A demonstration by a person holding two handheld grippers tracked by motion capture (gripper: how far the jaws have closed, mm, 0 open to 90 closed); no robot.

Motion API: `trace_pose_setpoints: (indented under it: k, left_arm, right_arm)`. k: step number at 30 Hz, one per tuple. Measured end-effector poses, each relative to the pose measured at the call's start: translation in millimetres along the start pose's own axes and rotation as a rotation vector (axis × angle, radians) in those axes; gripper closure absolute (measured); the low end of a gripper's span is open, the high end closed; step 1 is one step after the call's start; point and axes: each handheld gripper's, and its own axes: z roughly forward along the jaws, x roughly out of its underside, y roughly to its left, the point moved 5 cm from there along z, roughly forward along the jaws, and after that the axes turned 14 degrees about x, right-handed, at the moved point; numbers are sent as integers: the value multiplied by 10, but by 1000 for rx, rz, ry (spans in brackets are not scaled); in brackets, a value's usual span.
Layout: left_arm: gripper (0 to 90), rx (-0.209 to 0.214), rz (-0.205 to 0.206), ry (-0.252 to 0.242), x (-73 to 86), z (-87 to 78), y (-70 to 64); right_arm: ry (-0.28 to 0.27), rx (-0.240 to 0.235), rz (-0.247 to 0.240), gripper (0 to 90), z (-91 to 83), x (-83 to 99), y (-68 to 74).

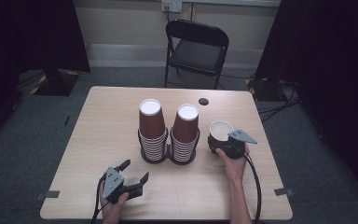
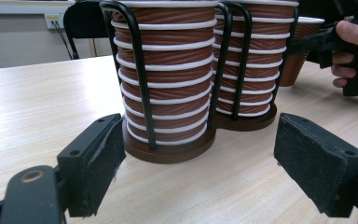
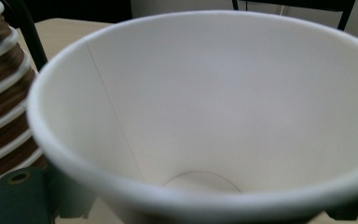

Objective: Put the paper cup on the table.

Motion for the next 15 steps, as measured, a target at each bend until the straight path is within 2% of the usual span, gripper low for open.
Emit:
trace_pose_setpoints:
  k: [4, 8, 15]
  left_arm:
    - [160, 2, -1, 1, 0, 0, 1]
    - [160, 4, -8, 5, 1, 1, 8]
    - [160, 0, -14, 5, 1, 2, 13]
  right_arm:
    - [39, 4, -14, 127, -10, 29, -6]
    - [95, 4, -6, 132, -9, 98, -26]
    - [142, 17, 2, 132, -48, 148, -2]
